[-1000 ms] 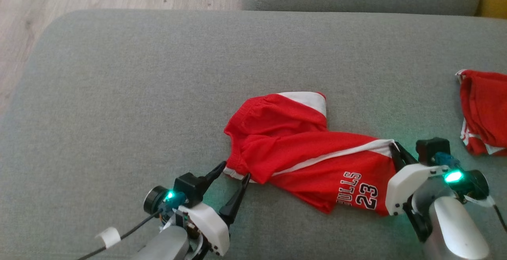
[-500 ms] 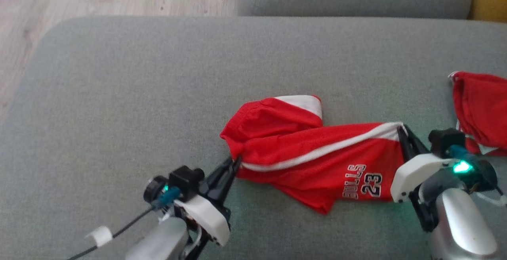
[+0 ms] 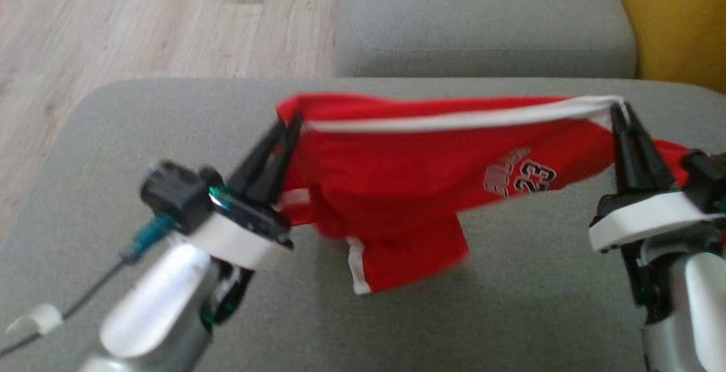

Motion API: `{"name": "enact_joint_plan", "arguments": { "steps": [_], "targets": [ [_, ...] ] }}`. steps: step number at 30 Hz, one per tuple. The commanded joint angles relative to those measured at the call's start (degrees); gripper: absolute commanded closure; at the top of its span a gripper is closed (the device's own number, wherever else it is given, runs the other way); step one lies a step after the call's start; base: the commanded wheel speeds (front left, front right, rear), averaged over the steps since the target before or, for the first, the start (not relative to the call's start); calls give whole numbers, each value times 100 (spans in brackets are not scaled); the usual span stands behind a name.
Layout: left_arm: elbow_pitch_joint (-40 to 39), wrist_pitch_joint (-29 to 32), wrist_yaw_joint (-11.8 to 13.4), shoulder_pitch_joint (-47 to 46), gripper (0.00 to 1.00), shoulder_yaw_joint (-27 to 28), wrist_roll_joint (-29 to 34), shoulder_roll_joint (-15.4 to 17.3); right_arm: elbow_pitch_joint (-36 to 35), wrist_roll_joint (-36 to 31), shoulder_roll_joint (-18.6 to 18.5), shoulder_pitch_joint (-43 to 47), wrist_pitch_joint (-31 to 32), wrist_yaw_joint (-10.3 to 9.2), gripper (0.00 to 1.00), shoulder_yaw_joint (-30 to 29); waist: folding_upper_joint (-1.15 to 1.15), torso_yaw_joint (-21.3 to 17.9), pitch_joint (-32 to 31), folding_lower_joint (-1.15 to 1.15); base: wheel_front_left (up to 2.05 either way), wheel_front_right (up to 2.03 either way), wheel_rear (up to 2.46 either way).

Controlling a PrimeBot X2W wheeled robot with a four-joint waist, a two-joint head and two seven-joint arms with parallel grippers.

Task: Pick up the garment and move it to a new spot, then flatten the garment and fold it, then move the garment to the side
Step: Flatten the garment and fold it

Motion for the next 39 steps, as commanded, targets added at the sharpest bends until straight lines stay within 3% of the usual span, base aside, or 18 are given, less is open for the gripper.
{"name": "enact_joint_plan", "arguments": {
  "steps": [1,7,11,16,21,29,33,39],
  "targets": [
    [-386,85,53,-523,100,358,10,225,-428,35,-46,-158,63,37,100,73,0,-47,-60,1,0,0,0],
    [-1211,700,135,-992,100,609,-21,650,-1625,6,-34,-43,502,37,100,90,0,-175,-46,1,0,0,0],
    [-1213,991,69,-1287,100,667,-125,737,-1764,32,-73,-203,744,37,100,173,0,-270,130,1,0,0,0],
    [-739,1187,-69,-1633,100,675,-308,683,-1250,84,-241,-743,794,37,100,334,0,-384,423,1,0,0,0],
    [182,1258,-250,-2507,100,726,-389,573,-51,84,-406,-2148,581,37,100,518,0,-557,996,1,0,0,0],
    [1486,539,-370,-4118,100,959,-273,282,1570,-424,-120,-4440,-459,37,100,501,0,-790,1651,1,0,0,0],
    [1868,317,-415,-4198,100,834,-335,185,1911,-568,73,-4530,-879,37,100,610,0,-857,1845,1,0,0,0],
    [2229,162,-450,-3413,100,441,-684,135,2191,-481,198,-3473,-1236,37,100,964,0,-904,1954,1,0,0,0]
  ]
}}
